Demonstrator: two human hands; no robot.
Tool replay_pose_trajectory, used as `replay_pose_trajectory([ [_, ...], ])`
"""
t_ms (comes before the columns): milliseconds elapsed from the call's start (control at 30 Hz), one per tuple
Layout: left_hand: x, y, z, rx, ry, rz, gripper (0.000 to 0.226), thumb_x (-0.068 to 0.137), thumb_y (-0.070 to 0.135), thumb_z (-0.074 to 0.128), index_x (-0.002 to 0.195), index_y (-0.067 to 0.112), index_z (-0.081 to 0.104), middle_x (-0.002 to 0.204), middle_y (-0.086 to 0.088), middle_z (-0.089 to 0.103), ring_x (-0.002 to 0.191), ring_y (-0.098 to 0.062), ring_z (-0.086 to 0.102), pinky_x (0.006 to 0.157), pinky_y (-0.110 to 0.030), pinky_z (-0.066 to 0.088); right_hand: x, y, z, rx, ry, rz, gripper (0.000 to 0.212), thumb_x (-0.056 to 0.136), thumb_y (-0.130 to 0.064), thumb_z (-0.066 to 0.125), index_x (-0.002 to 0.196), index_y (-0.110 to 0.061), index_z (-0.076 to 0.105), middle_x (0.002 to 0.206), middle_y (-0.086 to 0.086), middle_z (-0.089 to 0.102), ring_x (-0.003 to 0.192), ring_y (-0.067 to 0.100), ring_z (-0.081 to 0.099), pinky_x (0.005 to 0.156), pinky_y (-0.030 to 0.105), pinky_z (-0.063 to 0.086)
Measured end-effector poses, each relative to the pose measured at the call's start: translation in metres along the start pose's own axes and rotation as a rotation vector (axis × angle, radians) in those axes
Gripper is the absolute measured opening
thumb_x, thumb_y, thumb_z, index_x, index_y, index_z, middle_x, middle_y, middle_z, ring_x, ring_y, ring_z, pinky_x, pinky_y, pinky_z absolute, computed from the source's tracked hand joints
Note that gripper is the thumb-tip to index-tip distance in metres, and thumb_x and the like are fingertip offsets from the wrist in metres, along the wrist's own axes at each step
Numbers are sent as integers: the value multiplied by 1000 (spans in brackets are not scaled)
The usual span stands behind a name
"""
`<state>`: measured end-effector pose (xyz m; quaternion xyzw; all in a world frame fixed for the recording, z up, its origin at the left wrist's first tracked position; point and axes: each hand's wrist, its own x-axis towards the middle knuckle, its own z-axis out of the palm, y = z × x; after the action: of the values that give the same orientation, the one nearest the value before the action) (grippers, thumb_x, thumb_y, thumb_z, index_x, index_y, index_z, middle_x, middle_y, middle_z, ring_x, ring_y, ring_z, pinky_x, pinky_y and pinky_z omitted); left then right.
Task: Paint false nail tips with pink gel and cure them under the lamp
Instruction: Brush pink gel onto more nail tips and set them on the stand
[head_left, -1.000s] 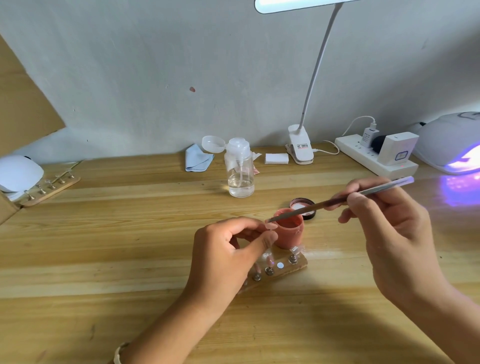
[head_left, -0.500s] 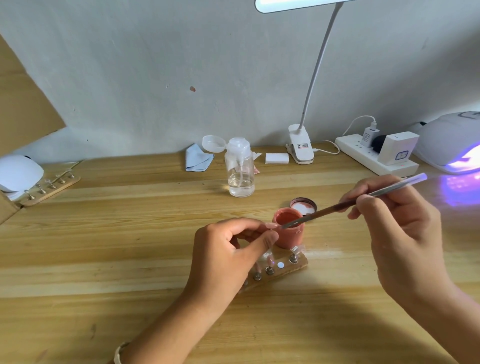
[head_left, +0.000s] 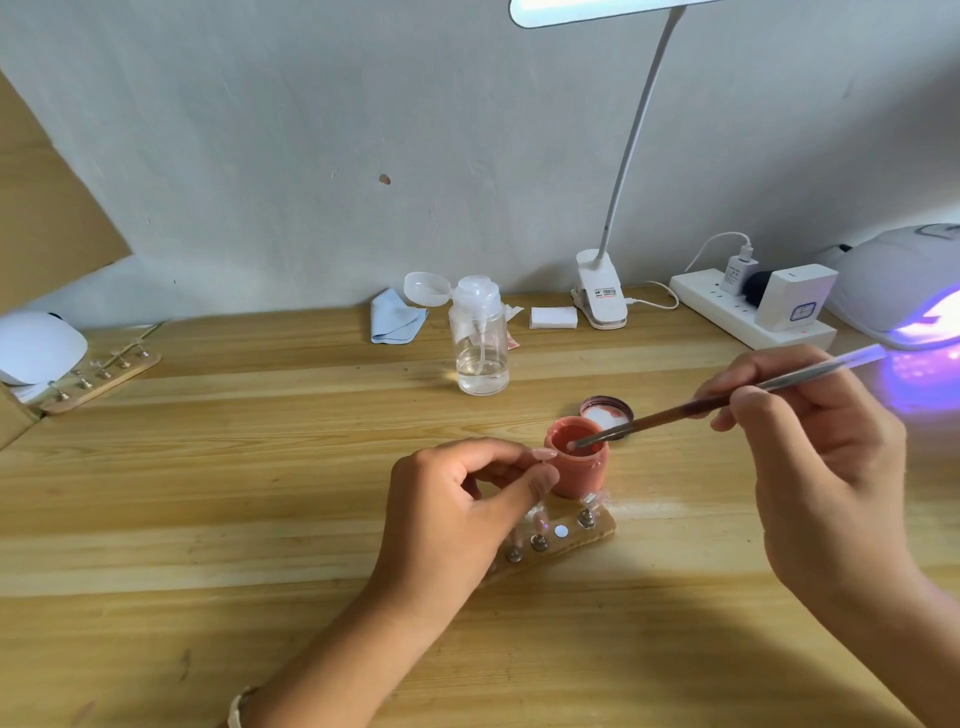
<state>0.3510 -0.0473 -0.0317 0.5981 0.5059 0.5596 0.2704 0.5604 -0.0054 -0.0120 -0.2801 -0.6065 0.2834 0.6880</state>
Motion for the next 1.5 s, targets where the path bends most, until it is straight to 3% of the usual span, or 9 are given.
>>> replay_pose_trajectory([
  [200,0,1,-1,13,1,0,7,77,22,83,82,23,79,72,6,73,41,-15,60,40,-16,42,-7,-3,5,-21,-140,-50,10,93,-16,54,94,-21,62,89,-9,71,84,7,68,78,16,49],
  [433,-1,1,-1,-2,4,-8,10,76,25,82,85,19,79,72,2,74,42,-21,62,38,-23,44,0,0,2,16,-3,14,9,84,-17,53,84,-19,62,79,-11,68,74,8,61,72,18,47],
  [633,0,2,-1,5,5,-5,8,76,23,83,84,20,79,72,5,73,41,-18,61,39,-19,43,-7,-1,5,11,-148,-26,8,91,-15,54,92,-18,62,87,-12,71,81,2,67,77,14,48],
  [867,-1,2,-1,3,-7,7,9,78,21,82,86,20,79,74,4,74,43,-18,63,39,-19,44,1,0,1,41,8,37,9,84,-21,55,83,-23,63,78,-9,68,70,10,57,67,20,46],
  [1067,-1,1,-1,10,22,20,10,77,19,82,87,21,79,77,5,74,41,-22,62,37,-22,44,-6,-4,7,59,-135,5,7,90,-16,55,92,-15,61,83,-12,70,74,1,65,74,13,49],
  [1267,-2,1,-1,-10,60,69,8,78,23,80,85,26,79,83,8,76,47,-18,65,30,-33,46,2,-4,3,78,31,85,8,82,-27,57,81,-24,65,76,-10,67,74,13,61,67,22,49],
  [1500,-2,-1,-1,18,108,131,10,79,22,81,88,25,79,86,12,76,53,-6,62,26,-39,44,-4,-7,8,72,-82,60,11,89,-30,59,87,-33,69,83,-6,72,74,8,64,70,19,51],
])
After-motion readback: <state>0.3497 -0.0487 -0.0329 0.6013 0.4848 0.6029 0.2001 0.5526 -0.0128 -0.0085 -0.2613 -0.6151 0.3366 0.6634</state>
